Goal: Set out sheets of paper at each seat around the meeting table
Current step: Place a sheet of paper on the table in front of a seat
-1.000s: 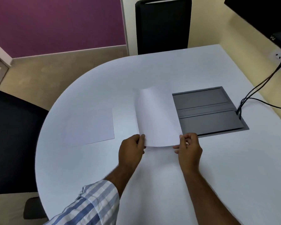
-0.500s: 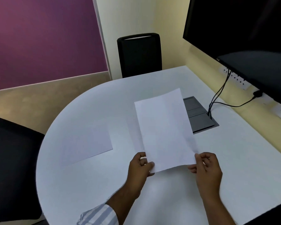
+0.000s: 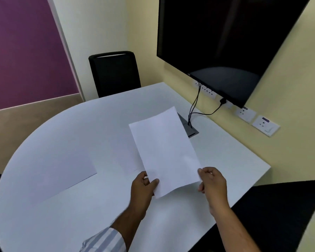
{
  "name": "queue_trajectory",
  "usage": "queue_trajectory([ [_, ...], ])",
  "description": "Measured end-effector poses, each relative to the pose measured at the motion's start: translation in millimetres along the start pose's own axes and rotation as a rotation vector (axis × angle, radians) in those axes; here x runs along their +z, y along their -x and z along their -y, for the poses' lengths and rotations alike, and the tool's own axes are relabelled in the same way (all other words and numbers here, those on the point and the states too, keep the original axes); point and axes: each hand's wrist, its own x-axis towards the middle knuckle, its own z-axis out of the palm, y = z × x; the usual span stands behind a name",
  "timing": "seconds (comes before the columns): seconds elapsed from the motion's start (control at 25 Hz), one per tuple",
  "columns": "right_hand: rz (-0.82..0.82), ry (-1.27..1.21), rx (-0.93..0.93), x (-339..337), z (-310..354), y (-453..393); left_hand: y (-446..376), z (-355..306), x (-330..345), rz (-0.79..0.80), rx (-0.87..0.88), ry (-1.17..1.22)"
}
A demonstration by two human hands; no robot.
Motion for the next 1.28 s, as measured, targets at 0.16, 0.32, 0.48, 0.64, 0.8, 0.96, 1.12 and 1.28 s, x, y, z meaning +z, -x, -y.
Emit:
queue_trajectory([
  [0.16, 0.143, 0.123, 0.135, -8.4, 1.2, -18.5, 1.3, 5.3, 8.0, -0.030, 0.087, -0.130],
  [0.32, 0.211, 0.277, 0.142, -22.6, 0.1, -58.6, -7.0, 11.7, 27.4, -0.103, 0.073, -0.185],
  [0.48, 0.317, 0.482, 0.117, -45.7, -6.6, -107.6, -15.1, 29.9, 61.3, -0.206, -0.011, -0.233],
  [0.64, 0.439, 0.670, 0.043, -76.3, -14.8, -163.1, -16.6, 56.8, 119.4, -0.332, -0.143, -0.132],
  [0.8, 0.484, 0.761, -0.041, -102.3, -20.7, -203.8, -21.4, 74.3, 180.1, -0.391, -0.246, -0.054],
  [0.96, 0.473, 0.743, 0.003, -133.2, -41.0, -240.8, -32.5, 88.7, 236.8, -0.366, -0.295, -0.006],
  [1.12, 0.388, 0.695, 0.146, -159.3, -66.7, -275.9, -53.4, 96.8, 272.0, -0.324, -0.316, -0.040],
  [1.28, 0.318, 0.637, 0.298, -174.7, -97.2, -309.5, -85.2, 113.0, 292.3, -0.285, -0.358, -0.101],
])
